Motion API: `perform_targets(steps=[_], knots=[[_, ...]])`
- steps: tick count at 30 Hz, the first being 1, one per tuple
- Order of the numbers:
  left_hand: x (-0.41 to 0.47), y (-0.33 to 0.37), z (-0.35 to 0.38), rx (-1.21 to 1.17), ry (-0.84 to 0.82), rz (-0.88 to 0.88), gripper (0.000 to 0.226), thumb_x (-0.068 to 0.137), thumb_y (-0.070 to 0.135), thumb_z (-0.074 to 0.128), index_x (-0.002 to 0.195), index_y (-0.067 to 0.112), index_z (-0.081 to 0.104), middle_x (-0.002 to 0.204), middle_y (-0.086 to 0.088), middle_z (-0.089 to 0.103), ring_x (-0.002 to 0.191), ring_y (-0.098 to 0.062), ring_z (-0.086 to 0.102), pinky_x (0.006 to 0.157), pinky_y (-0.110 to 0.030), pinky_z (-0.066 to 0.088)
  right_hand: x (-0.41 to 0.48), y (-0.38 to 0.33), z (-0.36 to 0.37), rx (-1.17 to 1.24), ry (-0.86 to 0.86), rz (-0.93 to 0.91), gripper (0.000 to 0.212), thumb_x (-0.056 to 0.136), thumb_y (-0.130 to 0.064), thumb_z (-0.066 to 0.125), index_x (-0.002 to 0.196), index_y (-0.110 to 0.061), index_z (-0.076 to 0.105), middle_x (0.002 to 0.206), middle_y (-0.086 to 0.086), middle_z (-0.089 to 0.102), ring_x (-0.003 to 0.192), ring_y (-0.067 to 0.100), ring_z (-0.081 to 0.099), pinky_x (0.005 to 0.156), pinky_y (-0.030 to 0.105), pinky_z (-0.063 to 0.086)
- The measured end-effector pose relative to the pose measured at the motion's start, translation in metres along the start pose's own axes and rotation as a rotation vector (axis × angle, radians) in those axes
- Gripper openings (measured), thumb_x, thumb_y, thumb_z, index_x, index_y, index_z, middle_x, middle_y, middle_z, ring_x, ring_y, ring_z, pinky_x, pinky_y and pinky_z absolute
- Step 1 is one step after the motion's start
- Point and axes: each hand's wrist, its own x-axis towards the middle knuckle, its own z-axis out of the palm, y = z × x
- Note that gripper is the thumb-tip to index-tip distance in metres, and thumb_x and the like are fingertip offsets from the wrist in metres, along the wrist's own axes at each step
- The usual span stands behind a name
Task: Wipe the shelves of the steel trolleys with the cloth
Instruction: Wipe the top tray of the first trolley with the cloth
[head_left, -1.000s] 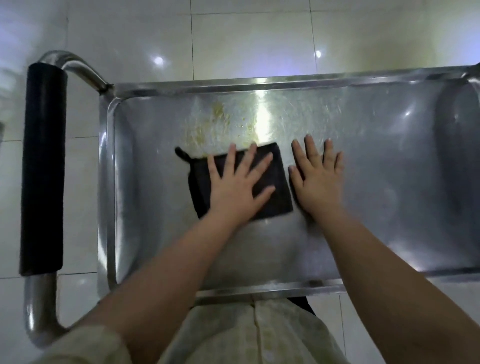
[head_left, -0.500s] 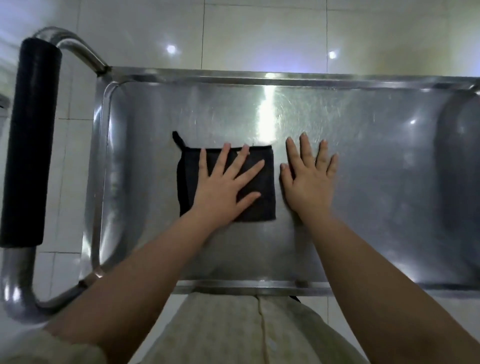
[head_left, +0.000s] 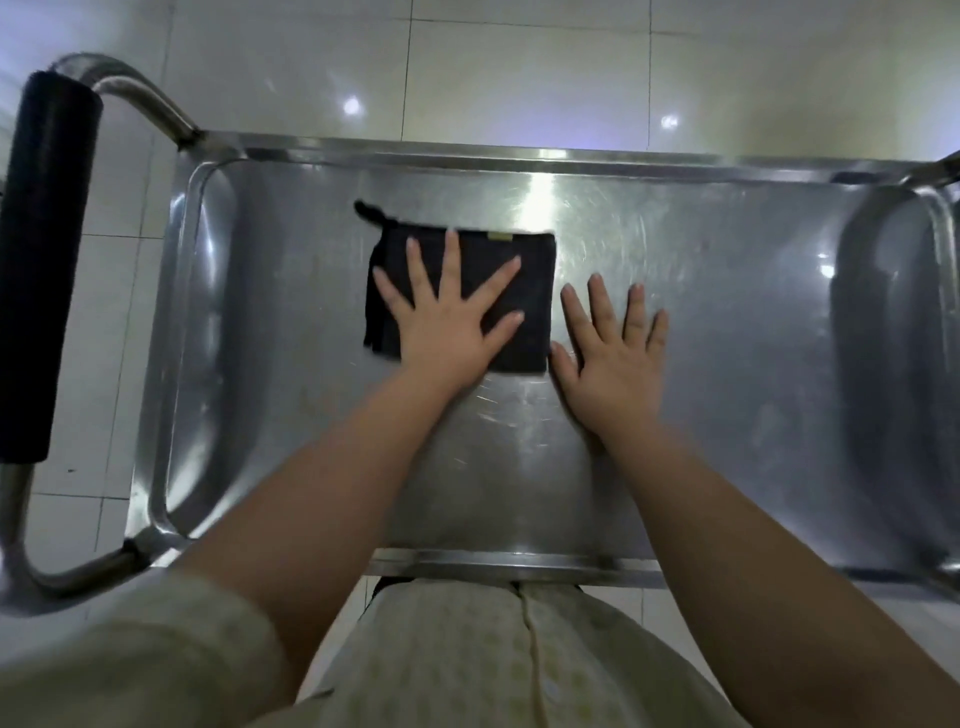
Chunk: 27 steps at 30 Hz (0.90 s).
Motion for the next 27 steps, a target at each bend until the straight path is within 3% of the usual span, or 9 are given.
perform_targets(steps=[3, 6, 17, 20, 23, 27], knots=[[0.061, 0.008, -0.015, 0.006, -0.029, -0.014, 0.063, 0.085, 0.081, 0.007, 0.143, 0.062, -0.007, 0.163, -0.006, -0.017, 0.143, -0.047, -0.020, 0.104, -0.075, -0.012, 0.005, 0.002, 0.004, 0.013, 0.016, 0.003, 0.059, 0.099, -0.059, 0.016, 0.154, -0.041, 0.004, 0.163, -0.009, 0.002, 0.150, 0.031, -0.006, 0.117, 0.059, -0.002], [0.062, 0.011, -0.013, 0.012, -0.023, -0.010, 0.063, 0.086, 0.079, 0.006, 0.144, 0.061, -0.007, 0.163, -0.007, -0.016, 0.144, -0.046, -0.018, 0.106, -0.073, -0.011, 0.005, 0.004, 0.005, 0.009, 0.018, 0.011, 0.057, 0.100, -0.057, 0.014, 0.154, -0.041, 0.005, 0.164, -0.008, 0.005, 0.150, 0.031, -0.007, 0.117, 0.059, -0.003], [-0.175, 0.003, 0.052, 0.012, 0.053, 0.012, 0.062, 0.091, 0.076, 0.015, 0.150, 0.055, 0.008, 0.164, -0.009, -0.003, 0.146, -0.046, -0.009, 0.109, -0.073, -0.004, 0.003, 0.008, -0.007, 0.031, -0.035, -0.062, 0.059, 0.100, -0.054, 0.020, 0.155, -0.037, 0.009, 0.164, -0.004, 0.001, 0.148, 0.037, -0.009, 0.115, 0.061, -0.010], [-0.191, 0.001, 0.059, 0.020, 0.064, -0.018, 0.063, 0.090, 0.078, 0.014, 0.149, 0.056, 0.008, 0.164, -0.008, -0.002, 0.146, -0.046, -0.007, 0.109, -0.072, -0.004, -0.023, 0.017, -0.008, 0.054, -0.051, -0.155, 0.057, 0.102, -0.047, 0.028, 0.155, -0.033, 0.016, 0.164, -0.001, 0.008, 0.149, 0.038, -0.002, 0.117, 0.060, -0.003], [-0.185, 0.003, 0.057, 0.021, 0.067, -0.035, 0.063, 0.090, 0.079, 0.013, 0.149, 0.057, 0.005, 0.164, -0.007, -0.004, 0.146, -0.046, -0.006, 0.109, -0.072, -0.004, -0.082, 0.041, 0.001, 0.009, -0.060, -0.216, 0.056, 0.103, -0.046, 0.024, 0.156, -0.032, 0.012, 0.164, 0.001, 0.006, 0.150, 0.034, -0.001, 0.118, 0.056, 0.000], [-0.188, 0.005, 0.058, 0.022, 0.070, -0.028, 0.065, 0.089, 0.080, 0.013, 0.149, 0.057, 0.004, 0.164, -0.008, -0.007, 0.146, -0.047, -0.009, 0.108, -0.075, -0.002, -0.129, 0.070, 0.011, -0.022, -0.069, -0.140, 0.059, 0.100, -0.053, 0.013, 0.156, -0.035, 0.004, 0.165, -0.001, 0.001, 0.149, 0.034, -0.007, 0.118, 0.057, -0.003]])
